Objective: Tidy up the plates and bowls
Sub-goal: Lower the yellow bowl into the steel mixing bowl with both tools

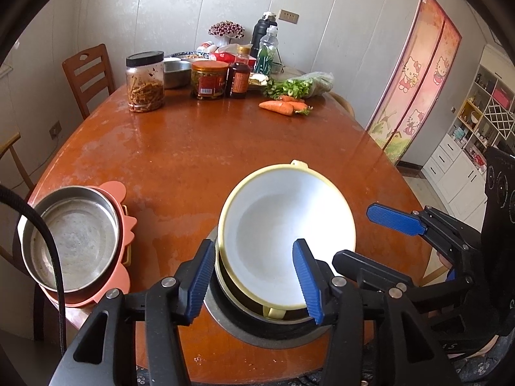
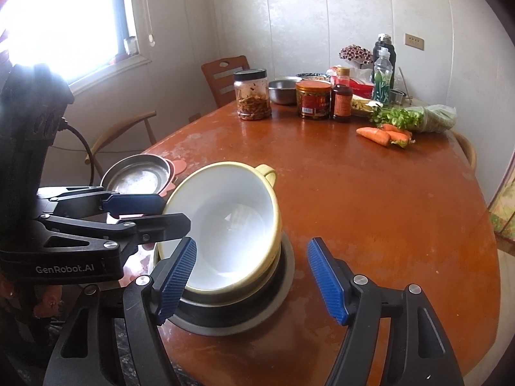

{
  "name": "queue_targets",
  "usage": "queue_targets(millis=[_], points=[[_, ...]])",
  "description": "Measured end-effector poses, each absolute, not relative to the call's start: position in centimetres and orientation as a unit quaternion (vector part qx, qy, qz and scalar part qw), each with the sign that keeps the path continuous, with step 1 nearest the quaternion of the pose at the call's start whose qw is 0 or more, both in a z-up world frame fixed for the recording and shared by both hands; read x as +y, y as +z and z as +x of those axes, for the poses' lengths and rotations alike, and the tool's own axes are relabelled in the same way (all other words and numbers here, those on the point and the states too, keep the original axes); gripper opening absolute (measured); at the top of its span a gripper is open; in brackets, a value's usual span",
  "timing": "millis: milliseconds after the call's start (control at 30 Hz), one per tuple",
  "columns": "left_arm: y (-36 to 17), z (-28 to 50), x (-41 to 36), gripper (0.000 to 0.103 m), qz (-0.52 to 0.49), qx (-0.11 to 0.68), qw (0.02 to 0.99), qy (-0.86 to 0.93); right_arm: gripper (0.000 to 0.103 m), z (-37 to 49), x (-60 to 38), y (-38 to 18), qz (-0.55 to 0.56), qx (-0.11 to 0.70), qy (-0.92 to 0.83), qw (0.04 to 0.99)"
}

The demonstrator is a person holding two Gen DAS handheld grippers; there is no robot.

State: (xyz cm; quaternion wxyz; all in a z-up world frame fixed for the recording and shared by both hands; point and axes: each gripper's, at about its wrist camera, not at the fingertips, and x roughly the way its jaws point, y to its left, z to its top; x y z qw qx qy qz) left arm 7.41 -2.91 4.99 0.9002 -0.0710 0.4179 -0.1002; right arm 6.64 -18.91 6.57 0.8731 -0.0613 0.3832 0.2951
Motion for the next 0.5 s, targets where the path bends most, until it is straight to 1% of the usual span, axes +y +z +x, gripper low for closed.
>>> queue_targets(millis=[333, 500], points=[[5.7, 6.2, -2.0, 0.057, -0.070, 0.402, 0.909, -0.089, 0.076, 6.1, -18.3, 7.2, -0.058, 0.380, 0.299, 0.874], [5.4, 5.9, -1.3, 0.058, -0.072, 0.404, 0.909, -0.078, 0.077, 6.1, -18.3, 6.8, -0.040, 0.387, 0.300, 0.871]])
